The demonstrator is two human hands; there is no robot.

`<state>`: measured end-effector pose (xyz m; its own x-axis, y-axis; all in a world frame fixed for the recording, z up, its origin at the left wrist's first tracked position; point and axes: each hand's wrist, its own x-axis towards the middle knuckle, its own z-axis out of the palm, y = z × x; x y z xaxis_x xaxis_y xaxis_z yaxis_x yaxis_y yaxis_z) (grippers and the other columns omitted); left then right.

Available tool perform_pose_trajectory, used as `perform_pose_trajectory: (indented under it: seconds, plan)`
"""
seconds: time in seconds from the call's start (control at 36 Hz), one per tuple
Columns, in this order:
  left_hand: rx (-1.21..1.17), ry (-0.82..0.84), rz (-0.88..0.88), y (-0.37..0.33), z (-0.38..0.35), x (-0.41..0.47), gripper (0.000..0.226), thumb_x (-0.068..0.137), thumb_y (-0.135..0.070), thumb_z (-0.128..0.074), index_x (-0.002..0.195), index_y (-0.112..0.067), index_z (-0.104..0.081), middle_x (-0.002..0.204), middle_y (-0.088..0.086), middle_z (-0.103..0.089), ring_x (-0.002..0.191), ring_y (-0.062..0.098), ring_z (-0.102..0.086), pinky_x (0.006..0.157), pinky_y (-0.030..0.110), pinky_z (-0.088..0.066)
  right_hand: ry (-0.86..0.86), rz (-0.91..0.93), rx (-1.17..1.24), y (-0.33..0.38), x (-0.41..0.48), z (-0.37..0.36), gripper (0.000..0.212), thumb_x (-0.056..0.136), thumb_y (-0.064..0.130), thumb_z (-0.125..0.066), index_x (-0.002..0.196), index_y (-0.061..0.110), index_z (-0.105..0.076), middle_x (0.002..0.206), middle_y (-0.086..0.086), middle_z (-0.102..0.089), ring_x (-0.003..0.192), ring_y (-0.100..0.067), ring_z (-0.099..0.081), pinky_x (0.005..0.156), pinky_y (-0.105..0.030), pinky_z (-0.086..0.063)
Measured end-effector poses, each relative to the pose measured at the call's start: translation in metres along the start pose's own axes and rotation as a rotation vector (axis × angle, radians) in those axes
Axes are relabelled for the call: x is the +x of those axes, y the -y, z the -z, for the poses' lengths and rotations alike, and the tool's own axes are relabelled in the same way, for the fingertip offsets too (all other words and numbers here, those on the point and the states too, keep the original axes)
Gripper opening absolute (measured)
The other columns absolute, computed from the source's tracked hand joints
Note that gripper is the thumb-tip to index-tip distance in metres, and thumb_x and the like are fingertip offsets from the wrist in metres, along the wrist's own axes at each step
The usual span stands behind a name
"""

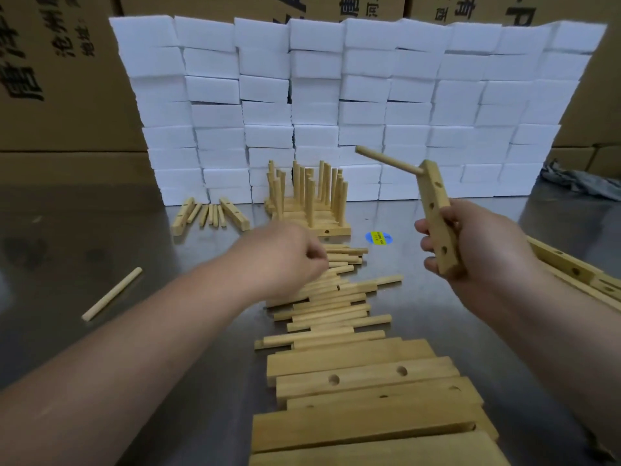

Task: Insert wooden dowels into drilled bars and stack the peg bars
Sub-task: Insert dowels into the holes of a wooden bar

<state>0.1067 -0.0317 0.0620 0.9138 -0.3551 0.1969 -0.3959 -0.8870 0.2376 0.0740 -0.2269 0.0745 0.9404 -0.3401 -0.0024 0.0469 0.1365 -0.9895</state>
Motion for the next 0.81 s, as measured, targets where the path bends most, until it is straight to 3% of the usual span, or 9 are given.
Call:
perform_pose_trajectory:
  seconds: [0.08,0.17,0.28,0.39,0.44,0.64,0.81]
  plan:
    - [0.143,0.121,0.024,0.002,-0.018,0.002,0.033,0.087,-0.047,-0.053,0.115,-0.033,-0.062,0.115,-0.012,-0.061,0.098,0.01,-0.056,0.077,0.025,-0.044,0.035,0.029,-0.009,-0.004,-0.002,-0.003,0.022,0.091,0.012,-0.037,0.087,0.02,-0.058,0.068,0.0,-0.063,0.053,-0.013,-0.049,0.045,-0.025,-0.039]
    - [0.152,0.158,0.011,0.005,-0.025,0.002,0.03,0.086,-0.047,-0.054,0.111,-0.033,-0.064,0.108,-0.013,-0.063,0.09,0.009,-0.054,0.073,0.024,-0.044,0.047,0.045,-0.004,-0.005,-0.002,-0.004,0.025,0.09,0.009,-0.036,0.102,0.022,-0.054,0.062,0.004,-0.064,0.049,-0.01,-0.052,0.043,-0.025,-0.04]
    - [0.151,0.134,-0.027,0.005,-0.028,0.002,0.023,0.086,-0.042,-0.055,0.105,-0.033,-0.066,0.096,-0.014,-0.061,0.085,0.008,-0.052,0.07,0.023,-0.042,0.07,0.024,-0.008,-0.004,-0.005,-0.005,0.025,0.091,0.007,-0.036,0.1,0.022,-0.053,0.071,0.0,-0.064,0.05,-0.01,-0.053,0.045,-0.026,-0.042]
    - [0.108,0.139,-0.037,0.005,-0.03,0.003,0.005,0.086,-0.038,-0.058,0.085,-0.034,-0.061,0.082,-0.015,-0.053,0.082,0.008,-0.052,0.066,0.023,-0.04,0.08,0.01,-0.016,-0.004,-0.004,-0.007,0.027,0.093,0.006,-0.036,0.109,0.022,-0.05,0.073,-0.002,-0.063,0.052,-0.011,-0.053,0.045,-0.027,-0.042]
    - [0.107,0.156,-0.028,0.005,-0.03,0.003,0.007,0.086,-0.04,-0.057,0.085,-0.033,-0.059,0.08,-0.014,-0.052,0.082,0.009,-0.052,0.066,0.024,-0.04,0.078,0.019,-0.022,-0.004,-0.004,-0.007,0.029,0.093,0.006,-0.036,0.112,0.022,-0.05,0.072,-0.001,-0.064,0.049,-0.009,-0.053,0.043,-0.025,-0.043]
    - [0.106,0.217,-0.022,0.003,-0.033,0.001,0.026,0.089,-0.043,-0.052,0.104,-0.028,-0.066,0.089,-0.01,-0.063,0.081,0.009,-0.055,0.067,0.025,-0.045,0.064,-0.002,-0.025,-0.009,-0.002,-0.008,0.025,0.091,0.007,-0.038,0.103,0.023,-0.052,0.07,-0.001,-0.066,0.044,-0.006,-0.054,0.042,-0.024,-0.043]
    - [0.025,0.18,-0.003,0.003,-0.034,0.002,0.014,0.086,-0.04,-0.058,0.094,-0.029,-0.057,0.089,-0.011,-0.056,0.082,0.008,-0.052,0.069,0.024,-0.045,0.063,0.015,-0.038,-0.011,-0.002,-0.007,0.026,0.091,0.008,-0.039,0.108,0.022,-0.053,0.071,0.0,-0.067,0.046,-0.007,-0.056,0.043,-0.024,-0.044]
